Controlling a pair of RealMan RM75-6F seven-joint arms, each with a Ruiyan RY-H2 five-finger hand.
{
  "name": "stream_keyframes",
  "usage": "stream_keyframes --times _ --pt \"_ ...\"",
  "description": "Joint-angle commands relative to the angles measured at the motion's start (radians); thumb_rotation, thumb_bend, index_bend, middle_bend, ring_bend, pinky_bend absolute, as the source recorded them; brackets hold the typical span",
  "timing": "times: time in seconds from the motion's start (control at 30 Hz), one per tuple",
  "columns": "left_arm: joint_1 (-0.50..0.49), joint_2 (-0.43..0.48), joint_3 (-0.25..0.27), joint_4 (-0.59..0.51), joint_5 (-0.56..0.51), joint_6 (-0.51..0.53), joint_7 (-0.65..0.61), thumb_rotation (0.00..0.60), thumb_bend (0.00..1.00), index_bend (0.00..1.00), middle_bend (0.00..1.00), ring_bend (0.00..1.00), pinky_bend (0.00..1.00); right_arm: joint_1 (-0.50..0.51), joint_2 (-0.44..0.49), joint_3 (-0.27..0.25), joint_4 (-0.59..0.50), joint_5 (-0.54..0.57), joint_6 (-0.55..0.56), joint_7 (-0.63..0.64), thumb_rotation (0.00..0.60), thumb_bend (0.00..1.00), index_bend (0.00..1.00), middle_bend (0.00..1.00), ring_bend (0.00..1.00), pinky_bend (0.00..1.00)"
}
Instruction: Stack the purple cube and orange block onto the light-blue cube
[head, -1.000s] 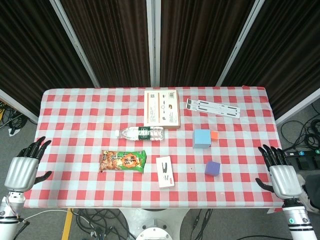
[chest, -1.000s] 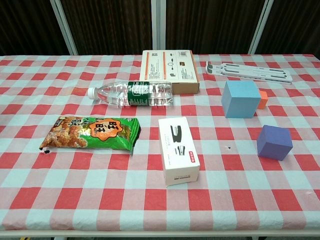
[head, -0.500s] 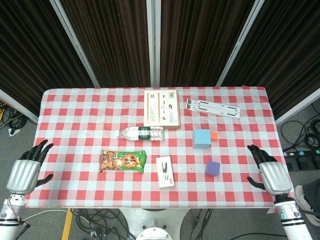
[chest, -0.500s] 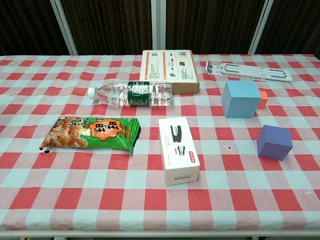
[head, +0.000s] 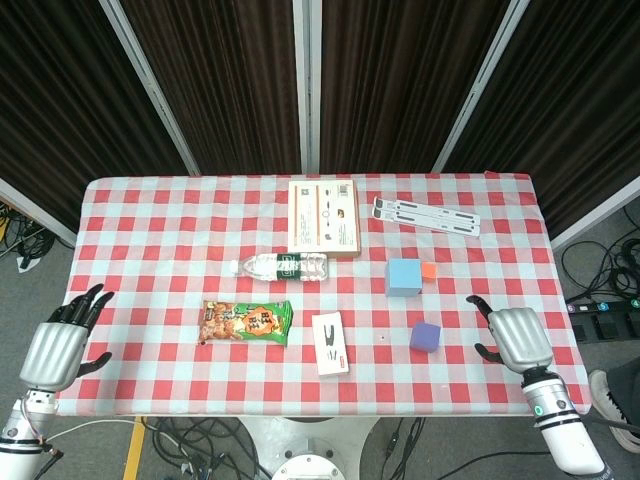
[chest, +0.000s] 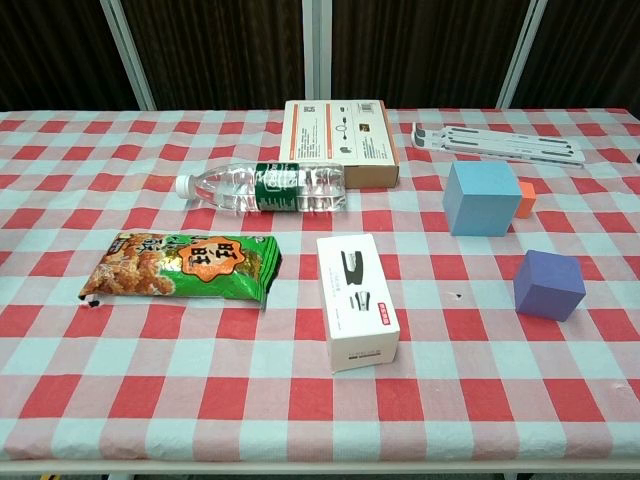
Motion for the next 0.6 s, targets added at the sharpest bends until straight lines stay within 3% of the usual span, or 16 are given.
stream_keyframes --times 0.03,0.37,0.6 --pt "-0.002 -0.002 0.004 0.004 -0.001 -0.008 0.0 0.6 0.0 0.19 0.2 0.2 0.33 0.056 -0.037 0.021 -0.035 0.117 -0.069 -0.082 0.6 0.11 0.28 0.98 0.92 0.89" --pt "0.0 0.007 0.006 0.014 -0.009 -0.013 -0.016 0.6 0.0 0.19 0.2 0.2 0.33 0.136 -0.173 0.022 -0.04 0.315 -0.071 -0.253 0.6 0.11 0.28 1.0 0.94 0.91" --pt "-0.001 0.004 0.006 0.029 -0.015 -0.02 -0.031 0.6 0.0 0.19 0.2 0.2 0.33 0.169 -0.251 0.008 0.0 0.378 -0.037 -0.313 0.6 0.11 0.28 1.0 0.94 0.91"
